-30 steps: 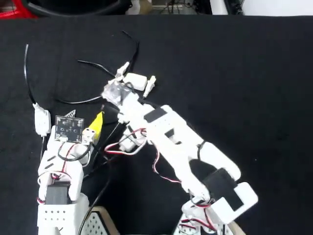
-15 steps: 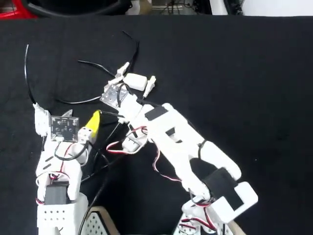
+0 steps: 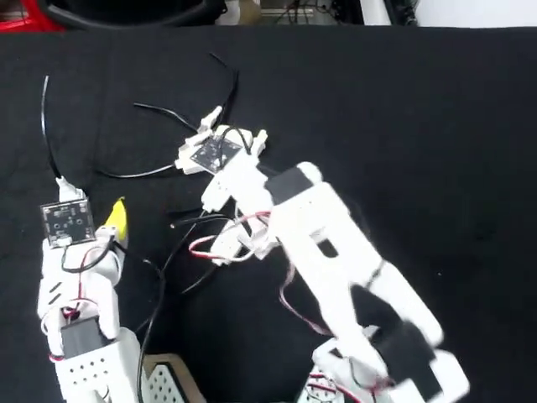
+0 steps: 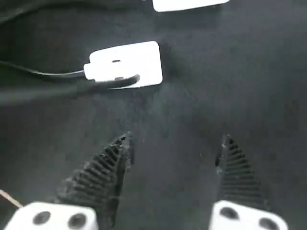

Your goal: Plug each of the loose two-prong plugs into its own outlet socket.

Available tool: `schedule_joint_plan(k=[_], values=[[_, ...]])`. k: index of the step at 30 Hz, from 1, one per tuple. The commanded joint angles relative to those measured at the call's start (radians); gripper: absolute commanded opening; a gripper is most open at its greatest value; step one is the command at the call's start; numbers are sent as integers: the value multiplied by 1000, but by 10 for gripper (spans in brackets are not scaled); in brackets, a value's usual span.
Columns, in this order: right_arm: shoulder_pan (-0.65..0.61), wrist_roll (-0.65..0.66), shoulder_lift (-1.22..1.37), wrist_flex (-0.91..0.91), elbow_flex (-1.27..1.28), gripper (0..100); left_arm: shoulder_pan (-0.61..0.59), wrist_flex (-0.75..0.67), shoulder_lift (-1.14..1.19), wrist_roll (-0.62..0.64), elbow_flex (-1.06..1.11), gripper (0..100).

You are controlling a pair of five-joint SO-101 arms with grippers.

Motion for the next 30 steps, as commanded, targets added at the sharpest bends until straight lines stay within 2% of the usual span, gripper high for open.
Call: schedule_joint_plan(k=[1,3,7,9,13,17,21,25,27,30], values=[[9,-8,-174,138,-105,264,-79,21,0,3,-22,261],[-5,-9,-242,176,-130,224,-134,37,0,6,-24,259],[-181,-55,-300,178,-91,5,-220,106,0,9,-62,257],[-269,-100,-280,193,-48,44,-242,135,0,9,-82,257],[-342,-112,-188,155,28,12,-232,166,0,5,-88,259],[-377,17,-107,-140,163,13,-214,166,0,8,-64,257],[-368,89,-8,-450,260,12,-217,166,0,8,-54,257],[-262,84,137,-680,288,12,-211,166,0,9,-54,257],[-192,91,209,-744,286,12,-211,166,0,9,-54,257],[-100,95,274,-749,282,11,-209,158,-2,9,-39,257]])
